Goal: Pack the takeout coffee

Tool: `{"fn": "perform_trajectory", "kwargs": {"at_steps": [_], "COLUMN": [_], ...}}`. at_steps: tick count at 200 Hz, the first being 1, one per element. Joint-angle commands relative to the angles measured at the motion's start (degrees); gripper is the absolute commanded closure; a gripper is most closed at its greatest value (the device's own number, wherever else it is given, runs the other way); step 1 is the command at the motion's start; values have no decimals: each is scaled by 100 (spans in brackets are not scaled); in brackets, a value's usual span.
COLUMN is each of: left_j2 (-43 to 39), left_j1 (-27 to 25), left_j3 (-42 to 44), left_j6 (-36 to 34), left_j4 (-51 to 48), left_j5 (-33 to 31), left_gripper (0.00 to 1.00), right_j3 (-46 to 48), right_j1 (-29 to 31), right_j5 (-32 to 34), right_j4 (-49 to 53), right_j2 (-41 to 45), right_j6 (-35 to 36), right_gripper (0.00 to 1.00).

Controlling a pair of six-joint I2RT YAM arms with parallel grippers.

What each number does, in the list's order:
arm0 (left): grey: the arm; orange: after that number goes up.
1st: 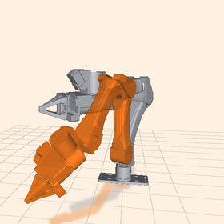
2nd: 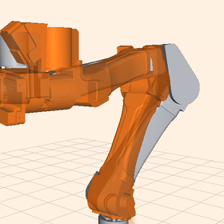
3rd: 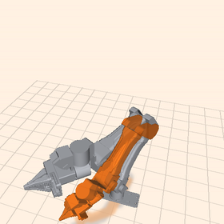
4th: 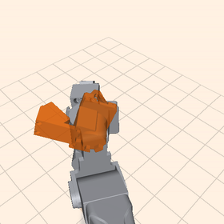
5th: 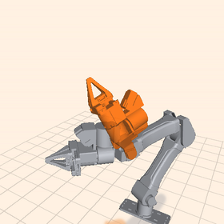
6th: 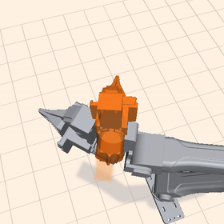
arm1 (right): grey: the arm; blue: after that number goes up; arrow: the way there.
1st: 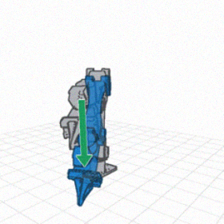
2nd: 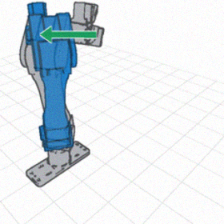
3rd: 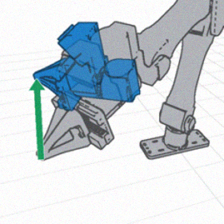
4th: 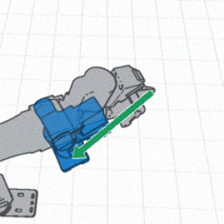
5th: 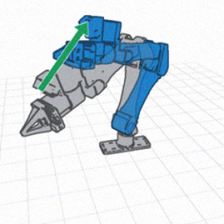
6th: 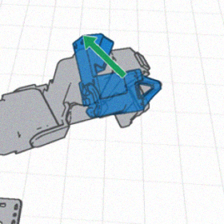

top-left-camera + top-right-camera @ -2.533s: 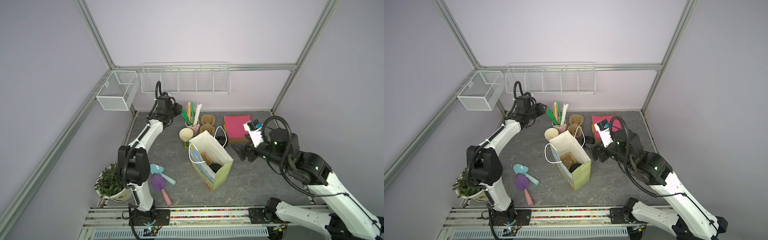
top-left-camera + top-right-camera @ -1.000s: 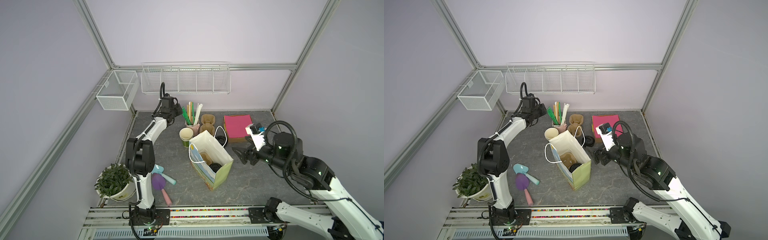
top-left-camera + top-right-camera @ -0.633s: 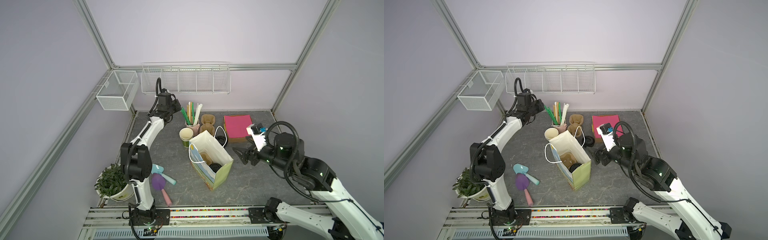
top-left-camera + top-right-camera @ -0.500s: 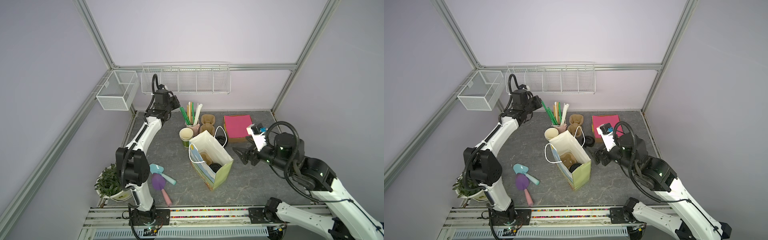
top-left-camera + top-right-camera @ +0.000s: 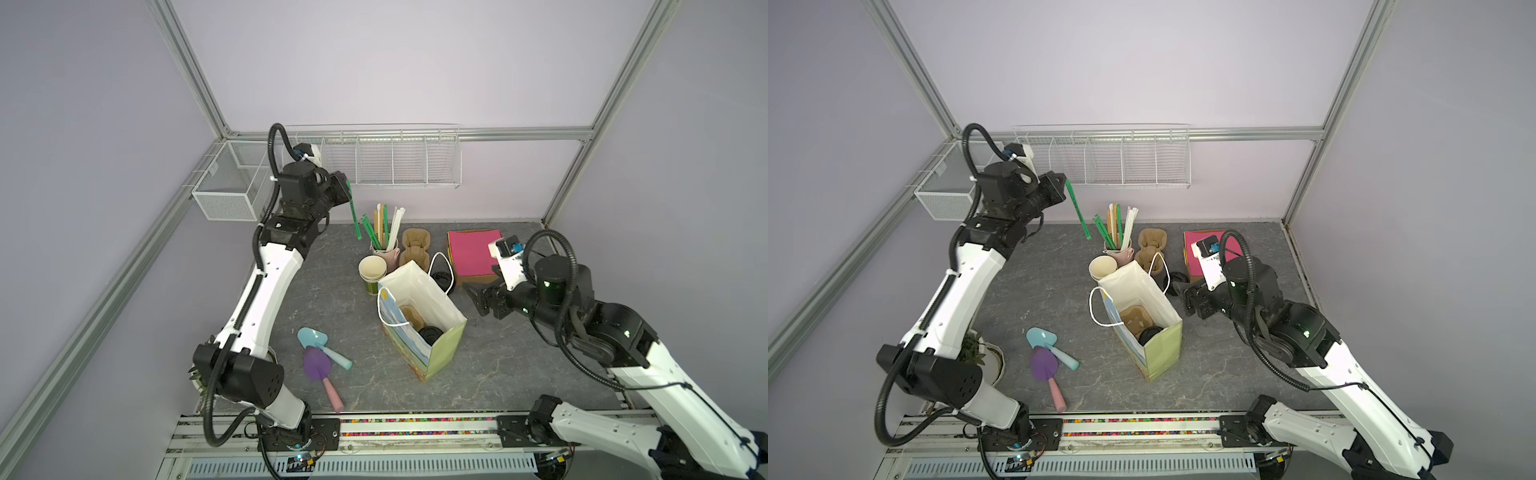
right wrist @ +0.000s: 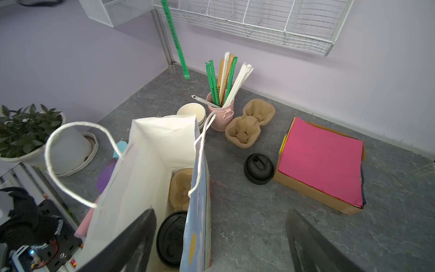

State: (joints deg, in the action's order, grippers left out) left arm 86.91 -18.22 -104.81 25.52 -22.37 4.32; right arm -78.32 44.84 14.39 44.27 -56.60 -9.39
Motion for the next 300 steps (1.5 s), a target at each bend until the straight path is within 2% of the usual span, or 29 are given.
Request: {"fn": "perform_trajectory", "kwargs": {"at_steps": [1,45,79,111,167,183,221,266,300], "left_j2": [-673,-1480,-1991,-1999,-2053,-1985,-1837,-1801,-1784], "left_j1": [-324,-1381,-2140,-2629,-2749,-2749,-2757,-2796,-2848], "left_j3": [-440,-464,385,1136,2518,2833,3583,4021,3951], "left_j6": [-285,-414,-294,-402,-548,-619,-270,-278,-335], "left_j4": [-514,-1103,-675,-169,1061,1335,1887,1869,1736], "left_j5": [-19,-195,-378,-611,-1260,-1245,-1048,-1161,-1065], "left_gripper": [100,100,100,100,100,100,100,100,67], "right_j3": [-191,-279,-246,-114,226,339,535,548,250], "right_j1": [-216,-994,-1527,-1854,-1975,-1989,-2053,-2448,-2738], "right_j5": [279,117,-234,-738,-1211,-1253,-1240,-1054,-725], "right_j4": [221,295,234,46,-320,-420,-566,-712,-677], "right_j2": [-120,-259,-401,-457,-321,-273,-362,-843,-1674], "right_j6": [-404,-932,-1209,-1388,-1452,-1460,-1569,-1836,-2074], "right_gripper": [11,12,11,12,11,12,12,12,11]}}
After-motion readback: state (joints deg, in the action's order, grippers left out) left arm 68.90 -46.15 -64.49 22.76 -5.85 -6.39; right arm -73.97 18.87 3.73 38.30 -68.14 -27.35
